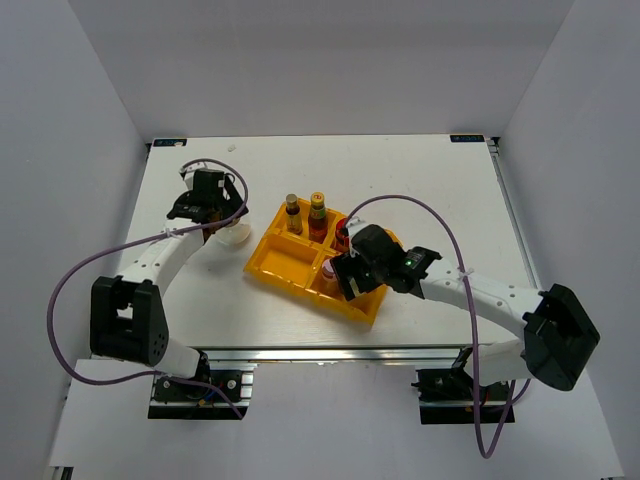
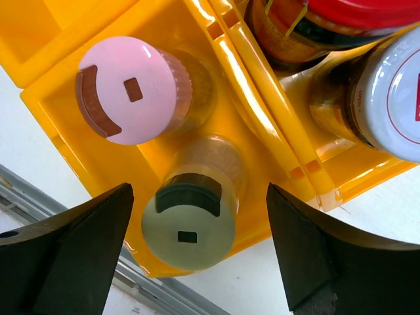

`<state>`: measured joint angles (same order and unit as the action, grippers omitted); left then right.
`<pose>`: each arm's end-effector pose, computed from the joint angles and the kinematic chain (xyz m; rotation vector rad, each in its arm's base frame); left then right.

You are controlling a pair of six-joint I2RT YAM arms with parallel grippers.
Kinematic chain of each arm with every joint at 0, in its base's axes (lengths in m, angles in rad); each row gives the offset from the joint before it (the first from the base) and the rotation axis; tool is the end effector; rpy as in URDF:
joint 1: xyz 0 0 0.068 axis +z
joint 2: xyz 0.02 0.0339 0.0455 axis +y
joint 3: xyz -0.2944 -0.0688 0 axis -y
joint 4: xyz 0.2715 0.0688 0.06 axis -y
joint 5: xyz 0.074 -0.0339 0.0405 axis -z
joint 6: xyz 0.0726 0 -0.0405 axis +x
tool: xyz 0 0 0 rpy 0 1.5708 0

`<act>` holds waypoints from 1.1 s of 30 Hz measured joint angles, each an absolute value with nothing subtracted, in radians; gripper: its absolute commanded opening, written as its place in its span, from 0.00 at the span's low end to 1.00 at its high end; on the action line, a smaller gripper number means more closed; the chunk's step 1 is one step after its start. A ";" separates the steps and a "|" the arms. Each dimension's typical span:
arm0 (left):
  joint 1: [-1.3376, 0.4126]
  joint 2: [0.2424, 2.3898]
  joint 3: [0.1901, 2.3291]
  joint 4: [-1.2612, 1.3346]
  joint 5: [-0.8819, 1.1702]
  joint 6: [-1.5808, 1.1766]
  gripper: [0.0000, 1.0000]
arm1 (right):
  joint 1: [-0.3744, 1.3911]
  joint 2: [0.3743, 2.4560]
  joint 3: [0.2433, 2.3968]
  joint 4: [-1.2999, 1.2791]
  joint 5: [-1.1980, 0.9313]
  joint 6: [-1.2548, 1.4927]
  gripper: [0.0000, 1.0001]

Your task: Organize the condiment bottles

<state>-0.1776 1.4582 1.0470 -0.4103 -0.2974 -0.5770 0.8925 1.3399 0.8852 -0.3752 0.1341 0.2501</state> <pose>0.3556 -0.0422 0.2475 -0.5999 2.2683 -0.0131 0.2092 0.2442 0.2271 -0.7052 2.3196 0.3721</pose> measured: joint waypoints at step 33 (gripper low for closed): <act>-0.178 1.775 1.346 -0.601 -0.362 -0.595 0.90 | 0.889 1.001 0.804 -0.454 0.524 0.279 0.89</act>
